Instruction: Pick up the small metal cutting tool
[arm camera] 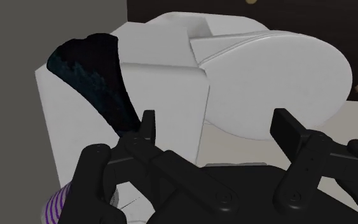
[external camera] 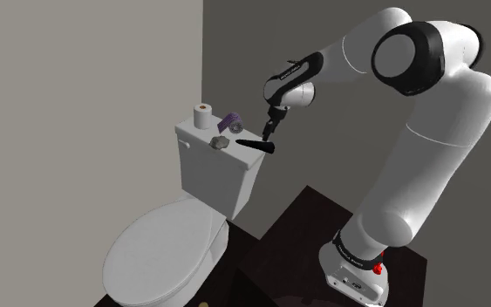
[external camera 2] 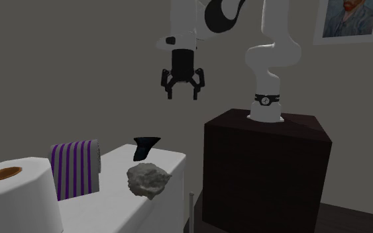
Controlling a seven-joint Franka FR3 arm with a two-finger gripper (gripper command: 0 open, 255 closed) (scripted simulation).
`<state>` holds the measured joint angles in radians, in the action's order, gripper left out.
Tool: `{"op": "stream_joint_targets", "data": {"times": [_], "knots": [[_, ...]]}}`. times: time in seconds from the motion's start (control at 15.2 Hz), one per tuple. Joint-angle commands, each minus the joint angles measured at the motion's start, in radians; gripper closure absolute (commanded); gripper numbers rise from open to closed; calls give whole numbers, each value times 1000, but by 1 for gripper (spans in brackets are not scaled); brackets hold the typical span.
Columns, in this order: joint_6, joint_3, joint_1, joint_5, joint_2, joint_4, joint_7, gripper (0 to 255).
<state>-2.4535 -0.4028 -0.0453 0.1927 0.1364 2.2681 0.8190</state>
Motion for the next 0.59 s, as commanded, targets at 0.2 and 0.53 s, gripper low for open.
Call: {"op": "stream_joint_targets", "data": {"times": [0.2, 0.53], "knots": [[-46, 33, -67, 121, 205, -146, 158, 0], [-58, 85, -147, 190, 401, -330, 261, 0]]}}
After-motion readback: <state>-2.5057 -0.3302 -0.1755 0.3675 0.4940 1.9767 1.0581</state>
